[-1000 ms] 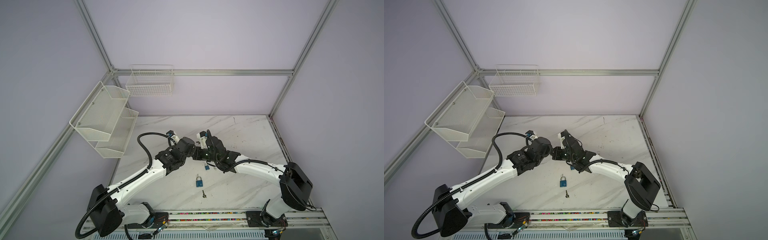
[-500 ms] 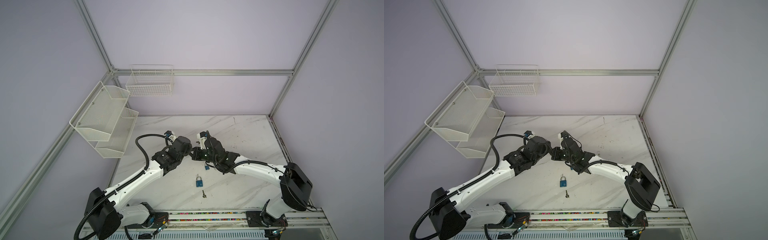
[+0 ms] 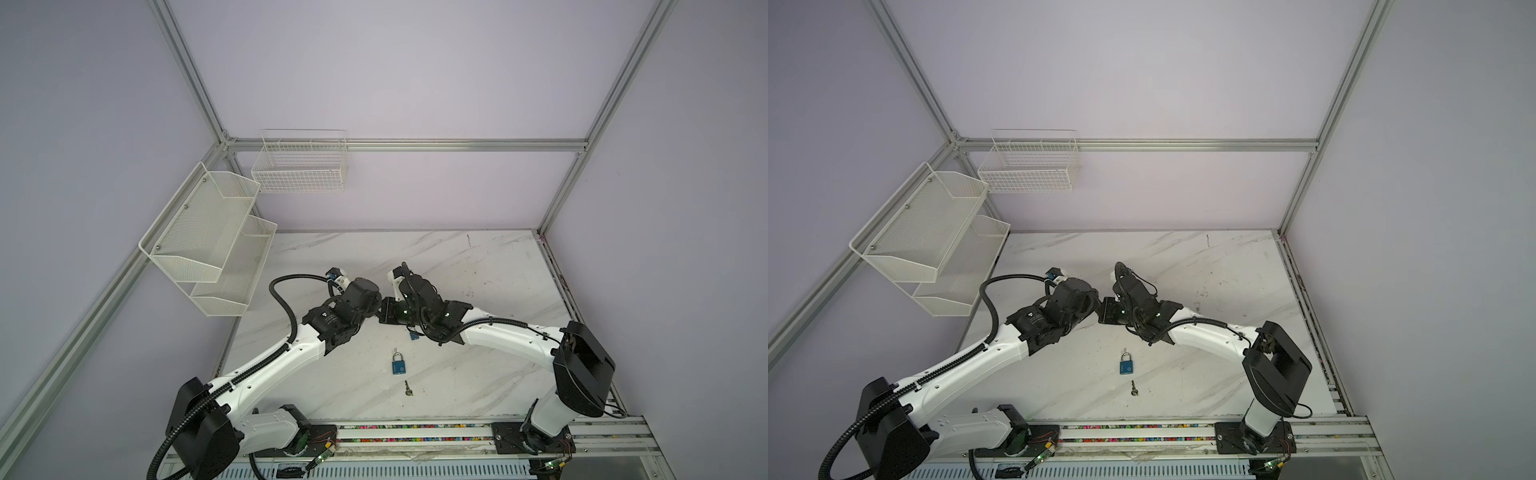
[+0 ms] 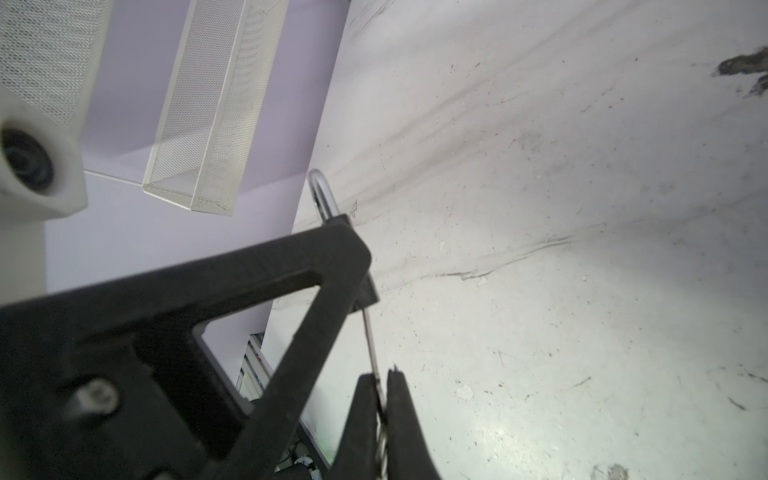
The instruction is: Unlock with the key
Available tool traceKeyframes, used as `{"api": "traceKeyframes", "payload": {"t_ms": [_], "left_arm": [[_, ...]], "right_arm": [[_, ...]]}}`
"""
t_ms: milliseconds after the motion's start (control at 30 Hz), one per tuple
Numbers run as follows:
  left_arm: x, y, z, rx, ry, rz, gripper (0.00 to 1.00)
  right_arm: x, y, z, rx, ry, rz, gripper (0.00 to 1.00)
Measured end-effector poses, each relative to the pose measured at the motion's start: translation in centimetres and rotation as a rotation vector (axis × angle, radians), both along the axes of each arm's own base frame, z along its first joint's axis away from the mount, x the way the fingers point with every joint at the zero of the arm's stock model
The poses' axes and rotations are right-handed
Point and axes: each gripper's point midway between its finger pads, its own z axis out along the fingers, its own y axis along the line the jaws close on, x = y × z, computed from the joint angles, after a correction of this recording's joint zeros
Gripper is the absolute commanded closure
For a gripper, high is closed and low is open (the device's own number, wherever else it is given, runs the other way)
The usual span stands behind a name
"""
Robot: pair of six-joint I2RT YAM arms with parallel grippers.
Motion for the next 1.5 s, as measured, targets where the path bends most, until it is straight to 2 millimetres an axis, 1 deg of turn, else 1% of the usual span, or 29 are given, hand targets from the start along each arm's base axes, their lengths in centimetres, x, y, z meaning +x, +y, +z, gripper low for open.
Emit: {"api": "traceKeyframes", "payload": {"t_ms": [133, 200, 233, 333, 400, 500, 567, 667, 767, 900, 1033, 1167, 1300, 1500], "left_arm": [[0.0, 0.5, -0.1, 0.022, -0.003, 0.017, 0.99], [-0.3, 0.7, -0.4, 0.032, 0.014, 0.013, 0.99], [-0.8, 0.7, -1.0, 0.038, 0.035, 0.004, 0.99], [-1.6, 0.2, -1.6, 0.029, 0.065, -0.033, 0.99], [-1.9, -0.2, -1.6, 0.016, 0.073, -0.052, 0.99], [-2.2, 0.1, -1.4, -0.014, 0.067, -0.053, 0.99], [-2.2, 0.6, -1.2, -0.028, 0.060, -0.042, 0.99], [-1.9, 1.4, -0.4, -0.050, 0.039, -0.019, 0.99], [-1.6, 2.0, 0.3, -0.072, 0.021, -0.003, 0.99], [-1.2, 2.2, 0.8, -0.106, 0.008, 0.012, 0.99], [-1.1, 1.7, 0.8, -0.131, 0.012, 0.004, 0.99], [-1.0, 1.3, 0.2, -0.141, 0.032, 0.000, 0.99], [-1.0, 1.3, 0.1, -0.141, 0.036, 0.001, 0.99], [-1.0, 1.5, 0.2, -0.137, 0.031, 0.007, 0.99]], "right_arm": [[0.1, 0.0, 0.0, -0.020, 0.008, -0.003, 1.00], [0.8, -0.1, -0.2, -0.029, -0.001, -0.027, 1.00], [1.3, -0.2, 0.0, -0.028, -0.011, -0.043, 1.00], [2.4, -0.4, 0.5, -0.010, -0.032, -0.074, 1.00], [2.6, -0.3, 0.9, 0.005, -0.044, -0.083, 1.00], [2.3, -0.1, 0.9, 0.017, -0.044, -0.076, 1.00], [1.7, -0.2, 0.4, 0.018, -0.030, -0.055, 1.00], [0.9, -0.2, -0.6, 0.006, -0.003, -0.018, 1.00], [0.2, -0.1, -1.0, 0.010, 0.013, 0.018, 1.00], [-0.5, 0.0, -1.6, 0.014, 0.030, 0.046, 1.00], [-0.5, 0.4, -1.0, 0.036, 0.012, 0.060, 1.00], [-0.4, 0.7, -0.3, 0.059, -0.008, 0.063, 1.00], [-0.7, 1.2, 0.2, 0.057, -0.026, 0.072, 1.00], [-1.3, 1.2, -0.5, 0.021, -0.023, 0.072, 1.00]]}}
